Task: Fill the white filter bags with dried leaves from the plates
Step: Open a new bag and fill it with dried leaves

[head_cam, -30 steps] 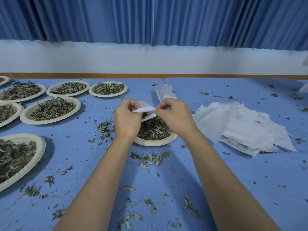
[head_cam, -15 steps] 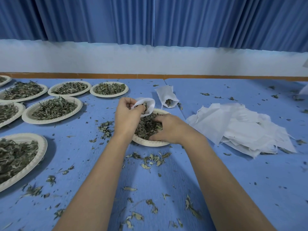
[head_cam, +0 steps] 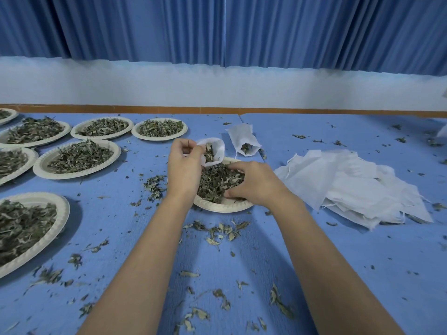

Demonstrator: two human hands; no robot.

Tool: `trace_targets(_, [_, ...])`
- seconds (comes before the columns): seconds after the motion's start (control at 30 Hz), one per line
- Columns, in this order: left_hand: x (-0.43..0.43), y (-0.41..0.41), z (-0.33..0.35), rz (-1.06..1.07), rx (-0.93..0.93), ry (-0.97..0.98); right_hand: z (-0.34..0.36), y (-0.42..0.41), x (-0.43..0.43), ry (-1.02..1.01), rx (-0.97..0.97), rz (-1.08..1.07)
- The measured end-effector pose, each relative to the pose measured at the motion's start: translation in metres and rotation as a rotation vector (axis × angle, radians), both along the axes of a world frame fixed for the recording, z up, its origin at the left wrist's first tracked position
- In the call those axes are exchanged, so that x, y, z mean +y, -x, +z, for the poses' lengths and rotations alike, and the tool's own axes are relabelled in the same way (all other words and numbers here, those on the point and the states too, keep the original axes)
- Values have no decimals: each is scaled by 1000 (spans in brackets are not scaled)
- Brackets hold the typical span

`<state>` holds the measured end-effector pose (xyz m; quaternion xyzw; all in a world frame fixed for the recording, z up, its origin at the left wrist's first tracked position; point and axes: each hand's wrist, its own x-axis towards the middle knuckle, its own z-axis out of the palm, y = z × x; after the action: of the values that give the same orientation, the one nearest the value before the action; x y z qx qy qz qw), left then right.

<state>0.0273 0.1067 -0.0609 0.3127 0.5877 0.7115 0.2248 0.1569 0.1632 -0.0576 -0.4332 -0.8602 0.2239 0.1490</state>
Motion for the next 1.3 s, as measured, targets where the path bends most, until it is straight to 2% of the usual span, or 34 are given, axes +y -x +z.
trace_targets(0.3, [1, 0, -2, -8, -20, -19, -5, 2, -1, -137, -1, -9])
trace_targets(0.43, [1, -1, -2, -22, 5, -28, -6, 2, 0, -131, 137, -79])
trace_targets(0.5, [1, -2, -3, -20, 26, -22, 2, -1, 1, -64, 310, -126])
trace_targets(0.6, [1, -5, -4, -11, 57, 8, 18, -10, 4, 151, 517, -137])
trace_targets(0.73, [1, -8, -4, -37, 77, 66, 25, -16, 1, 431, 672, -61])
trace_targets(0.83, [0, -9, -5, -72, 65, 82, 19, -11, 0, 509, 710, -45])
trace_targets(0.9, [0, -9, -5, -121, 40, 81, 14, -6, 0, 489, 722, -73])
trace_targets(1.07, [0, -12, -5, -288, -13, 39, 4, 3, 1, 200, 612, -196])
trace_targets(1.17, [-1, -14, -5, -374, 92, 85, 3, 5, 2, 183, 627, -227])
trace_targets(1.3, [-3, -20, -7, -393, 391, 209, 3, 5, 5, 224, 661, -339])
